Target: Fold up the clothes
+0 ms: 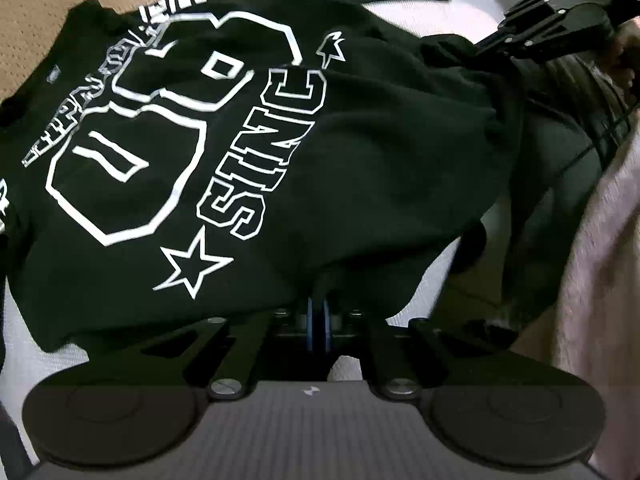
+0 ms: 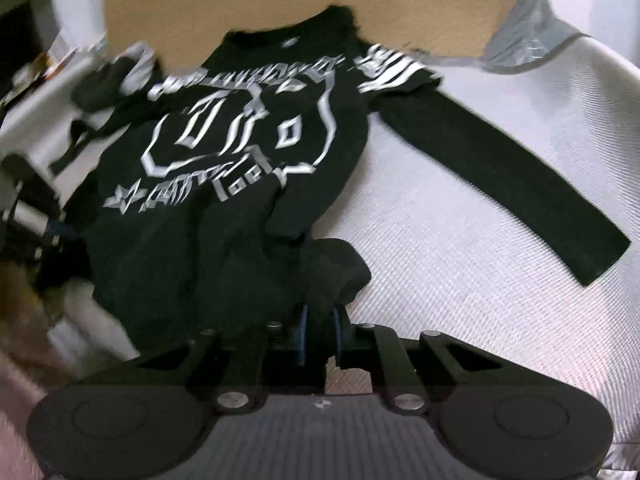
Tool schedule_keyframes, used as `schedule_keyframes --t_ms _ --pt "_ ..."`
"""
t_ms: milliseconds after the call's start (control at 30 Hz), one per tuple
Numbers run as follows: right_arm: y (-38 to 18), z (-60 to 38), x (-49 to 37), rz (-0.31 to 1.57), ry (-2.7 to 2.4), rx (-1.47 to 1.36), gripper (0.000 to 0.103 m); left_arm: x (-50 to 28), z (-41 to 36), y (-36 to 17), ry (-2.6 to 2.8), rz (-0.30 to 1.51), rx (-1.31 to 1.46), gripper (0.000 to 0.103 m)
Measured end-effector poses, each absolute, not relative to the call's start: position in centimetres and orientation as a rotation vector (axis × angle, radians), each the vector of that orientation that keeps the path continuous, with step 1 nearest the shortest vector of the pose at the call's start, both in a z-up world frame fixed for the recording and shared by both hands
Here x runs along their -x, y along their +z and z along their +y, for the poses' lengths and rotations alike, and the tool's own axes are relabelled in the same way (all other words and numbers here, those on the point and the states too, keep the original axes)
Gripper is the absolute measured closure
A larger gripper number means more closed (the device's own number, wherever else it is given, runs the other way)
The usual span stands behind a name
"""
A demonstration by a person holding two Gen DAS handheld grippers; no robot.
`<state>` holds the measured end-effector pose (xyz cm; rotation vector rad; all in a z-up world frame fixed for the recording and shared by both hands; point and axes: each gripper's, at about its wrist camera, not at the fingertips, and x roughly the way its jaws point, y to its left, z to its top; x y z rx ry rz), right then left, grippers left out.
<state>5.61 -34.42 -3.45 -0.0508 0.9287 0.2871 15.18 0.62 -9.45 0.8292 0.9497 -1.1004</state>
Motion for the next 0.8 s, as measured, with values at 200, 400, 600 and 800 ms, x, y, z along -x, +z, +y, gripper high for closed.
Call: schedule_keyframes --t_ms 200,400,600,800 --pt "-3.4 -32.4 -3.9 0.992 0.384 0.116 0.089 -14.9 0.9 -10.3 -1.12 1.007 -0.905 0.097" --pt "-2.7 -31.5 -3.2 1.009 0.428 0.137 0.088 -15.6 0.8 -10.3 -1.131 1.054 -0.92 0.093" --pt "-1.0 -33.0 -3.4 1.014 0.419 0.105 0.083 -15.9 0.9 -9.7 -1.146 1.052 -0.865 0.076" --pt "1.2 -35.3 -2.4 0.968 0.355 0.101 0.083 -16.1 1.2 -8.9 -1.151 1.028 -0.771 0.069"
